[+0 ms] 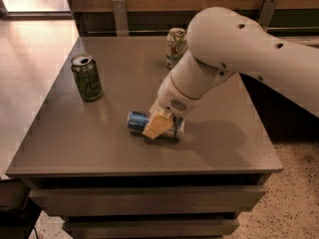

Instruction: Knock redbull can over

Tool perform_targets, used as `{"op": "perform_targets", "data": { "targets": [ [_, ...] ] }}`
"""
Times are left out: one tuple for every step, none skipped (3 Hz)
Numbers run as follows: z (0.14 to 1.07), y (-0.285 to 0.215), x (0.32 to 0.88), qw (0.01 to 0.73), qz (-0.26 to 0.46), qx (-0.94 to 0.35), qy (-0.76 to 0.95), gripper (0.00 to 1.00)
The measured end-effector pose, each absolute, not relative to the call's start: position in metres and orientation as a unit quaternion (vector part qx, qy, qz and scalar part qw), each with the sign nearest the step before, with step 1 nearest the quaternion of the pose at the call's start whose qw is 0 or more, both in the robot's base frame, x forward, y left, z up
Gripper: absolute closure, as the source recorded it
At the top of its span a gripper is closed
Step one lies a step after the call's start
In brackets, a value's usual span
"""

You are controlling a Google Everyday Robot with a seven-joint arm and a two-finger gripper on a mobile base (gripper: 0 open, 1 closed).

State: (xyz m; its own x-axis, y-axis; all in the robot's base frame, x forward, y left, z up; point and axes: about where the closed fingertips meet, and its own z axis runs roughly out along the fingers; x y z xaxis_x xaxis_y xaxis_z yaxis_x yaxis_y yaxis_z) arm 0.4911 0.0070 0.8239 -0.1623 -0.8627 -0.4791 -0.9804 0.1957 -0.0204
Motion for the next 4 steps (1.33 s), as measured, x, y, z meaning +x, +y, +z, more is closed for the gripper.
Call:
{"op": "perform_targets", "data": {
  "targets": [
    [0.8269, 0.0071, 0.4911, 0.197, 0.149, -0.616, 0.747, 1.0],
    [0.8277, 0.0078, 0.4901, 0.198, 0.148, -0.617, 0.747, 0.82],
    [0.8283, 0.0085, 0.4892, 0.198, 0.148, -0.618, 0.746, 0.59],
    [0.8289, 0.009, 0.4884, 0.198, 0.147, -0.619, 0.746, 0.36]
  ]
}}
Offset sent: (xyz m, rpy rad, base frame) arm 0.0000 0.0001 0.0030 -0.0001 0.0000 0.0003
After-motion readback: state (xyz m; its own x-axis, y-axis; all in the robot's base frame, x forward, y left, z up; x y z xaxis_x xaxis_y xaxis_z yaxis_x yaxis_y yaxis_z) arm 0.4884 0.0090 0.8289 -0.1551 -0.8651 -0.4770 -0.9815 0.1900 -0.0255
